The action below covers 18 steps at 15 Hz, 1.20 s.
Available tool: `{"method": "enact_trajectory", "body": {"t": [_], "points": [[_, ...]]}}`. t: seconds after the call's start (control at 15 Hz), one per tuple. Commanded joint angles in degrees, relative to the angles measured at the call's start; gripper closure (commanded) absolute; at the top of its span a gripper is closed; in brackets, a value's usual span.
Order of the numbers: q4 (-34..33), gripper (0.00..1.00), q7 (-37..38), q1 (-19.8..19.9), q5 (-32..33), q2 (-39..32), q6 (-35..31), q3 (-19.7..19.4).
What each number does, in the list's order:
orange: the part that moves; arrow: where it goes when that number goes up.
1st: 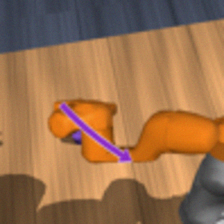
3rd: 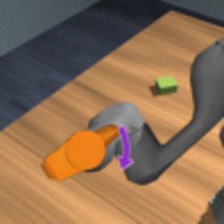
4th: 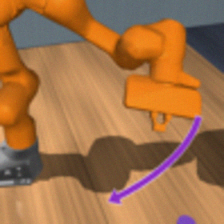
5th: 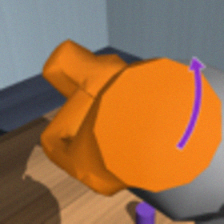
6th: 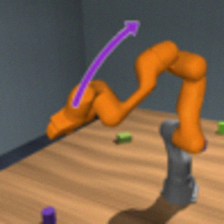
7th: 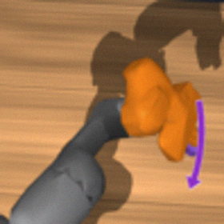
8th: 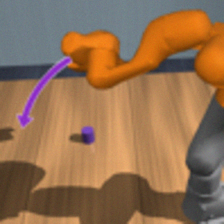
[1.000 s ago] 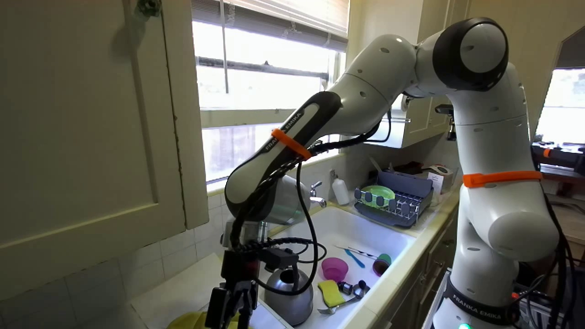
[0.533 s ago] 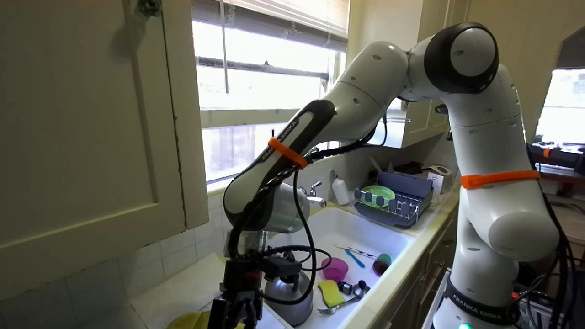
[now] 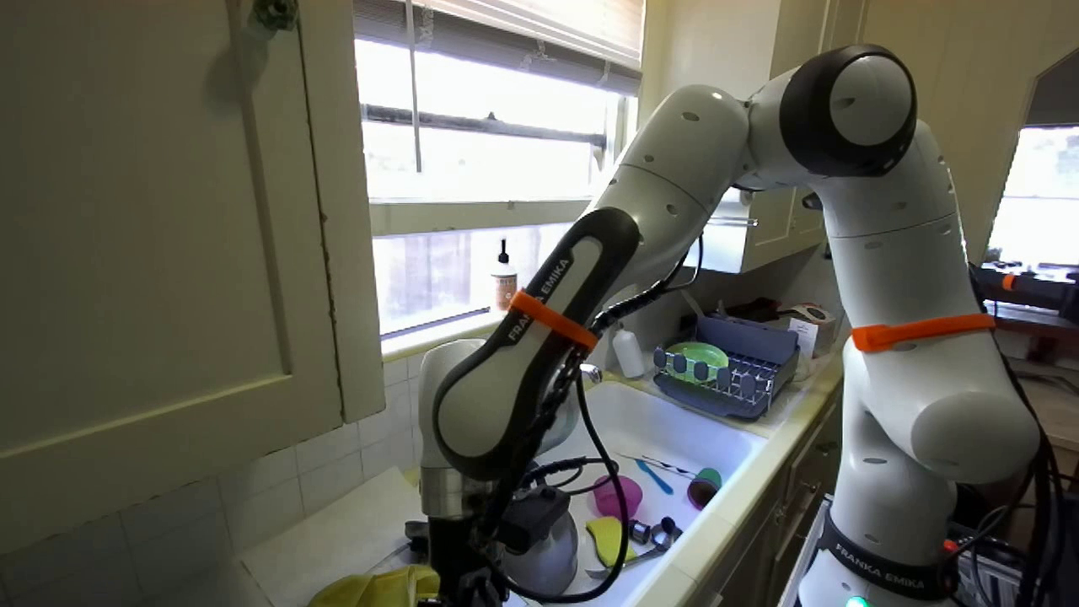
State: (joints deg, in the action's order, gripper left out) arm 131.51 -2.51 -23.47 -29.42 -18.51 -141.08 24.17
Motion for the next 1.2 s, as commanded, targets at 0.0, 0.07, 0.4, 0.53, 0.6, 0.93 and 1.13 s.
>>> {"method": "enact_trajectory", "body": {"t": [0.0,0.07,0.4,0.53,0.6,0.93,1.13], "points": [[0.0,0.0,0.82,0.9,1.03,-0.17,-0.24,1.01],[-0.03,0.0,0.78,1.01,1.01,-0.16,-0.23,1.12],[-0.1,0.0,0.69,1.3,0.98,-0.15,-0.22,1.1],[-0.1,0.0,0.68,1.3,0.98,-0.15,-0.22,1.11],[-0.11,0.0,0.68,1.3,0.98,-0.15,-0.22,1.11],[0.03,0.0,4.5,-0.26,6.27,-2.14,-4.56,-0.44],[0.81,0.0,4.3,-0.21,6.23,-2.89,-9.86,-0.04]]}}
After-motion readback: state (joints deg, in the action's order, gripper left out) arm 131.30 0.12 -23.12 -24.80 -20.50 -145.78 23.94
